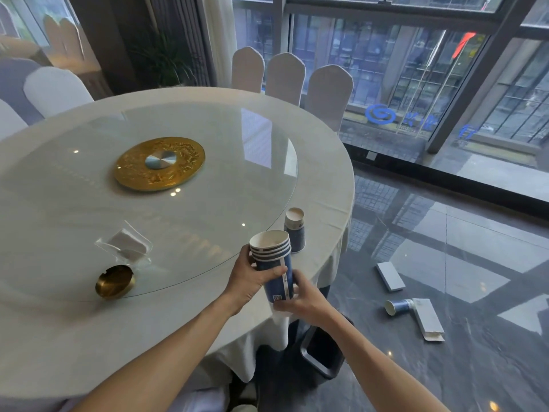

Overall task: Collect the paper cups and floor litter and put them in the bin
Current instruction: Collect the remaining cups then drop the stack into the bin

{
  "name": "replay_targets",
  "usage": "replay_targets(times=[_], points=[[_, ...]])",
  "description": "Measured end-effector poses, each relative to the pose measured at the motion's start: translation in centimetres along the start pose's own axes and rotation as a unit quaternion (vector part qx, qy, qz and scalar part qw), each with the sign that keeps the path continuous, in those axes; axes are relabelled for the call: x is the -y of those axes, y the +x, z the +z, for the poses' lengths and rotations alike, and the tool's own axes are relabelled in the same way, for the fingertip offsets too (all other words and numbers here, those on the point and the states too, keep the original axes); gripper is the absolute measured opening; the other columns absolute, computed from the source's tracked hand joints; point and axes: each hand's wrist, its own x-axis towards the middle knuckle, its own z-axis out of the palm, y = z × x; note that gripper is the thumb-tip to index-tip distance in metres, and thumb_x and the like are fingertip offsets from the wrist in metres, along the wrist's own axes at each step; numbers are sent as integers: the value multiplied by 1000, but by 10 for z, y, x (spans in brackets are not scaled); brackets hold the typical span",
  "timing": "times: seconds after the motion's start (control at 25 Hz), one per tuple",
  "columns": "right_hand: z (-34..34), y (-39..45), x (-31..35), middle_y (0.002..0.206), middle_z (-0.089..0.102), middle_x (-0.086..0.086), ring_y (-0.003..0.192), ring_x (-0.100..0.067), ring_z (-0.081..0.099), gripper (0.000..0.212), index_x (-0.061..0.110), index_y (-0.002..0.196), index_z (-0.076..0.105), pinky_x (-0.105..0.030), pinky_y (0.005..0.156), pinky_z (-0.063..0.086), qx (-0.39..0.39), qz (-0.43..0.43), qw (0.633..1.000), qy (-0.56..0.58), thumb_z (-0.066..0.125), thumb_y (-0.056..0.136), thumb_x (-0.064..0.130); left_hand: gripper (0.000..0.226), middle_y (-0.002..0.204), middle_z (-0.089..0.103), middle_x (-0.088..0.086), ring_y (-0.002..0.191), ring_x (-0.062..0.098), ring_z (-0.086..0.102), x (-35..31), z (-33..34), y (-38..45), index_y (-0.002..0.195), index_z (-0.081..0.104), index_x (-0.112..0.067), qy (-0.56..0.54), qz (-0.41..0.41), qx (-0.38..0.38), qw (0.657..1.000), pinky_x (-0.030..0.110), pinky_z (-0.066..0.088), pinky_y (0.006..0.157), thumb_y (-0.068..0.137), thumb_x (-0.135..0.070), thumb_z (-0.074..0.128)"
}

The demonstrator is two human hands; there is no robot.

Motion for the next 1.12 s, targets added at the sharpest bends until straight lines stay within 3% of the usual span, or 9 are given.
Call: replay_targets(times=[0.24, 0.4, 0.52, 0.6, 0.68, 0.8, 0.92, 1.04, 1.12], points=[[-22, 38, 9, 121, 68, 6, 107, -15, 66, 68, 27, 131, 52, -41, 96, 57, 17, 8, 999, -44, 86, 73, 37, 79, 123, 69, -3, 111, 12, 68, 3, 10, 51, 133, 52, -19, -7, 4, -6, 1000, 20, 57, 81, 69, -24, 97], [-52, 84, 26, 140, 57, 3, 124, -16, 56, 80, 29, 148, 45, -36, 105, 48, 15, -5, 990, -138, 84, 79, 39, 83, 126, 64, -6, 113, 15, 65, -1, 8, 106, 137, 48, -21, 0, 0, -3, 1000, 20, 55, 79, 70, -28, 96], [-76, 121, 46, 137, 56, -6, 119, -20, 55, 64, 19, 145, 50, -30, 99, 46, -59, -45, 979, -192, 77, 89, 33, 84, 125, 66, -4, 113, 19, 67, 1, -1, 145, 136, 49, -20, -9, -12, -24, 1000, 24, 55, 80, 68, -25, 97], [-86, 147, 59, 146, 49, -7, 130, -25, 49, 62, 23, 148, 50, -36, 107, 44, -146, -64, 964, -211, 73, 91, 34, 87, 127, 66, -1, 114, 21, 66, 5, -8, 169, 138, 49, -20, -4, -26, -35, 999, 28, 55, 83, 67, -25, 98], [-96, 169, 68, 162, 33, -8, 146, -30, 33, 72, 31, 155, 41, -44, 117, 36, -177, -58, 950, -250, 72, 90, 39, 89, 130, 66, 1, 116, 23, 65, 8, -12, 186, 141, 49, -17, -1, -41, -33, 999, 30, 55, 86, 67, -24, 98], [-103, 194, 75, 172, -2, -10, 157, -35, 2, 90, 41, 161, 17, -54, 124, 21, -104, -43, 912, -394, 70, 88, 46, 89, 130, 67, 2, 117, 24, 65, 12, -15, 202, 141, 51, -15, 8, -52, -33, 998, 34, 56, 91, 67, -26, 98], [-100, 216, 72, 168, -26, -13, 156, -39, -17, 107, 39, 163, 0, -60, 125, 10, -52, -58, 876, -475, 74, 86, 44, 87, 128, 67, 1, 115, 22, 66, 16, -14, 208, 139, 52, -16, 28, -60, -57, 996, 34, 56, 90, 66, -29, 98], [-89, 234, 68, 166, -30, -15, 154, -41, -23, 113, 37, 162, -7, -64, 122, 5, -9, -60, 848, -526, 75, 84, 32, 87, 127, 67, 1, 115, 23, 66, 18, -15, 210, 135, 52, -20, 47, -52, -134, 988, 43, 57, 96, 62, -34, 98], [-86, 239, 67, 167, -27, -16, 155, -43, -20, 106, 35, 163, -3, -67, 122, 10, 30, -59, 819, -570, 70, 88, 25, 87, 126, 67, 1, 115, 24, 67, 19, -15, 212, 134, 53, -20, 41, -60, -156, 985, 45, 56, 97, 61, -33, 99]])
